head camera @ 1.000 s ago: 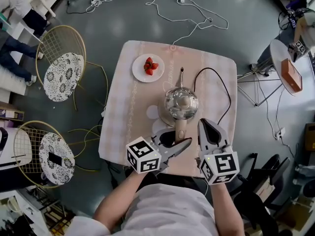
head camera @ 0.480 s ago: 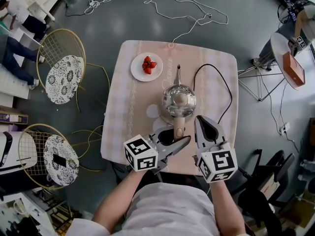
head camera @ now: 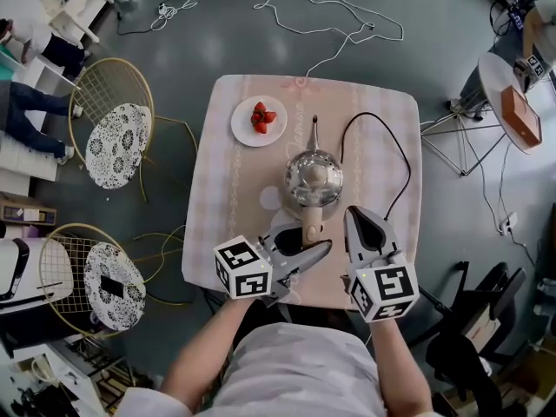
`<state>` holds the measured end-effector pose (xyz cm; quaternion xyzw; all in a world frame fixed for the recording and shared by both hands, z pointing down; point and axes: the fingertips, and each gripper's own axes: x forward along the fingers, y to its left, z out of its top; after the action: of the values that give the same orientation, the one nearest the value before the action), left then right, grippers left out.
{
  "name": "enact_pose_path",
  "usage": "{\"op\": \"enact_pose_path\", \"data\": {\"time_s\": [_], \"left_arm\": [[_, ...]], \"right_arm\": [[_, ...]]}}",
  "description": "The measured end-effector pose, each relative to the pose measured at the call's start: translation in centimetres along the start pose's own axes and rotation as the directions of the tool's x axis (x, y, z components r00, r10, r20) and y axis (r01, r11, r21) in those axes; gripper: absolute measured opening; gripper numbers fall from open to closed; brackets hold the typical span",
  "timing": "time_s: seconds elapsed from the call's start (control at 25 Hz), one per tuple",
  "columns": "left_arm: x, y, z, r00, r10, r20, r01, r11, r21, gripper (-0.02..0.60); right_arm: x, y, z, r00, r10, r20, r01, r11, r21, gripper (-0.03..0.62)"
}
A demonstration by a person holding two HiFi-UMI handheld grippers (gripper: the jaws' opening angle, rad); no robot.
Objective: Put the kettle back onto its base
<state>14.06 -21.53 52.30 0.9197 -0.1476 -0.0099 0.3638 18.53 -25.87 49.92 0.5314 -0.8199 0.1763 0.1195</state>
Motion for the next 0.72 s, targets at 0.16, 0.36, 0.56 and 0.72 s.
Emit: {"op": "enact_pose_path", "data": {"time_s": [0.16, 0.36, 0.56, 0.72], "left_arm": [[-0.5, 0.3, -0.1, 0.999, 0.02, -0.032, -0.019, 0.999, 0.049, 0.167], [-0.5, 0.1, -0.2, 0.998, 0.04, -0.048, -0.036, 0.996, 0.083, 0.174], [-1.1, 0.4, -0.2, 0.994, 0.098, -0.048, -0.092, 0.989, 0.118, 0.192], [-1.8, 0.9, 0.3, 0.985, 0.171, -0.033, -0.165, 0.976, 0.139, 0.2]], "right_arm": [[-0.2, -0.3, -0.2, 1.0, -0.007, 0.004, 0.007, 1.0, 0.007, 0.006], [-0.4, -0.5, -0.1, 1.0, -0.01, 0.012, 0.01, 1.0, 0.018, 0.006], [-0.4, -0.2, -0.1, 1.0, 0.002, 0.017, -0.002, 1.0, 0.027, 0.006], [-0.3, 0.8, 0.0, 1.0, 0.03, 0.008, -0.031, 0.999, 0.024, 0.006]]}}
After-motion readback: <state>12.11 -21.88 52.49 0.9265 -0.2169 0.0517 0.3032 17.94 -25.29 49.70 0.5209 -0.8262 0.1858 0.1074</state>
